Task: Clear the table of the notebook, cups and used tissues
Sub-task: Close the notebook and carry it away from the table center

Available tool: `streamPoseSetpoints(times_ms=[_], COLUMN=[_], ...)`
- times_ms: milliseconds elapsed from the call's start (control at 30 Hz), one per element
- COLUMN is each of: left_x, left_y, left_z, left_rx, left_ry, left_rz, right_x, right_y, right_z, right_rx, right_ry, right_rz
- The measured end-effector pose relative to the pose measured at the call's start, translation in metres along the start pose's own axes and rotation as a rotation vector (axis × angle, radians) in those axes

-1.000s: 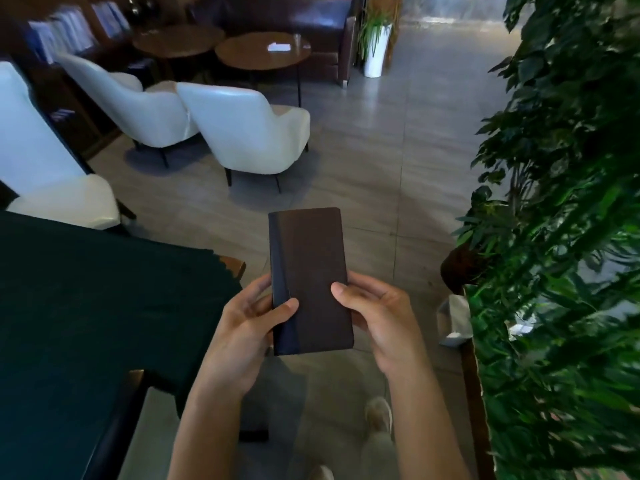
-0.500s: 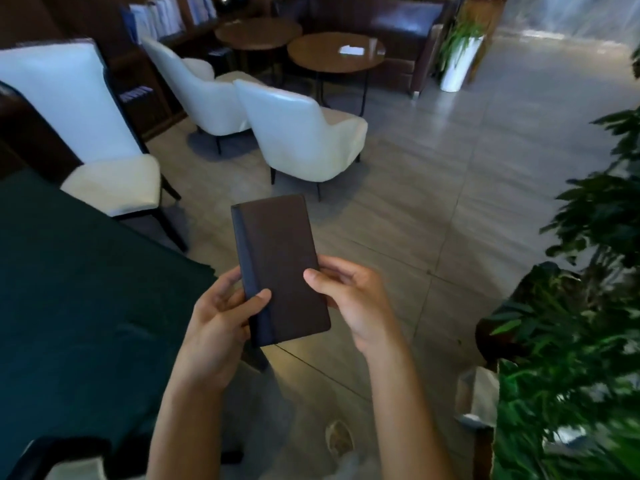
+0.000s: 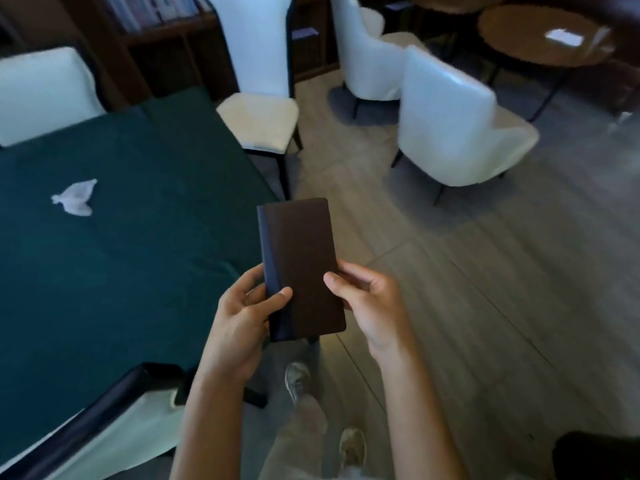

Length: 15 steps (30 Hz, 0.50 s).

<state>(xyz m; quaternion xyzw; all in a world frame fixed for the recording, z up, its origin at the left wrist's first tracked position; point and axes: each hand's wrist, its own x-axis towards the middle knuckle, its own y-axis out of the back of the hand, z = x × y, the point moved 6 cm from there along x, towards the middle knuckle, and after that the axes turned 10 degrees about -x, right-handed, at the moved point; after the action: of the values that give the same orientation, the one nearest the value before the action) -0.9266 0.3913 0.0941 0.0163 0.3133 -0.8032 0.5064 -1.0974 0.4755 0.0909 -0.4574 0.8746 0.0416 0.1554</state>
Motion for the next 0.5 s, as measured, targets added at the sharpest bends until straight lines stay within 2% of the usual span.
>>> streamPoseSetpoints(times_ms=[133,333,500], left_x=[0.039,0.112,0.159], left_y=[0.035,0.087,0.12], left_z=[0.014,0.034,0.035], left_rx=[0.047,0.138,0.18], left_ry=[-0.002,-0.011,0.0], left_rz=[0.089,0.26,0.373], right_x=[0.05,0.136,0.19], right_y=[-0.038,-0.098,-0.127], right_z=[0.009,0.01,0.033], right_rx=[-0.132,-0.357,-0.451], right_ry=[-0.036,-0.044,-0.067], right_rz=[0.02,-0.063,-0.071])
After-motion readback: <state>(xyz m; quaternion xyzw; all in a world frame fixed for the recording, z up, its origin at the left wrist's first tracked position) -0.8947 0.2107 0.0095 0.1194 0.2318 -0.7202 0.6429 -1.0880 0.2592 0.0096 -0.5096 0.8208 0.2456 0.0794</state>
